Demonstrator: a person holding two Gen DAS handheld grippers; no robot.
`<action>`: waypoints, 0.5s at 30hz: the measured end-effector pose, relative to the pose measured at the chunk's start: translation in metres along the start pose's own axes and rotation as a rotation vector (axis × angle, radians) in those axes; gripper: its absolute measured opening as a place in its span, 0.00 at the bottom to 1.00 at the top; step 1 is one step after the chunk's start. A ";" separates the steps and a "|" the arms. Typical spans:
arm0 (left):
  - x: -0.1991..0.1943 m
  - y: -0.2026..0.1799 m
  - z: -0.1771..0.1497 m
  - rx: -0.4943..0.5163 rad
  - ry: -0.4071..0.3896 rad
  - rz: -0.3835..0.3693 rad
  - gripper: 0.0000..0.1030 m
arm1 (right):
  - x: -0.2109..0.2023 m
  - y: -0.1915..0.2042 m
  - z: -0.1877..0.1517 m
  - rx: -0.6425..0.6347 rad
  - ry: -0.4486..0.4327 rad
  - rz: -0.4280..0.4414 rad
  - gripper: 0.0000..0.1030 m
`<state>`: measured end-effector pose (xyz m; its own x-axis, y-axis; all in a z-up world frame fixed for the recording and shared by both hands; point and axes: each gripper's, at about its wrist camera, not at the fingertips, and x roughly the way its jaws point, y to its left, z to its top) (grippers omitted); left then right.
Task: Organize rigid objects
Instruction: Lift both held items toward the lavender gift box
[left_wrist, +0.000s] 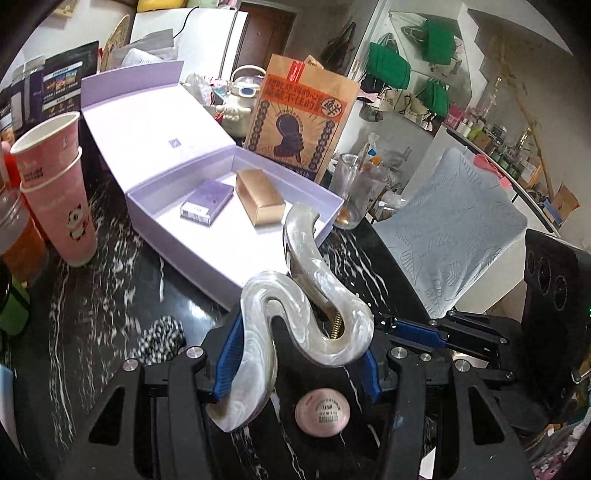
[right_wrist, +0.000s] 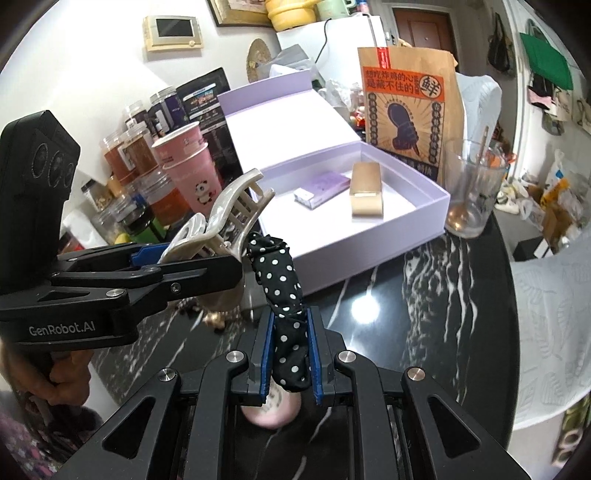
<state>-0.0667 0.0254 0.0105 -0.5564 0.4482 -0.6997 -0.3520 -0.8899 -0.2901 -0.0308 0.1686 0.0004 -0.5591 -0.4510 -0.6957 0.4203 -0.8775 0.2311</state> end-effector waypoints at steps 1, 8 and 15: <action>0.000 0.001 0.002 0.000 -0.002 -0.004 0.52 | 0.000 0.000 0.003 -0.002 -0.004 0.000 0.16; 0.006 0.005 0.020 0.012 -0.024 0.012 0.52 | 0.006 -0.005 0.020 -0.013 -0.018 -0.008 0.16; 0.017 0.015 0.038 0.016 -0.031 0.028 0.52 | 0.017 -0.012 0.036 -0.020 -0.015 -0.016 0.16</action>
<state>-0.1103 0.0229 0.0190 -0.5890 0.4254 -0.6871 -0.3473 -0.9010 -0.2601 -0.0713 0.1658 0.0102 -0.5764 -0.4390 -0.6892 0.4252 -0.8814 0.2059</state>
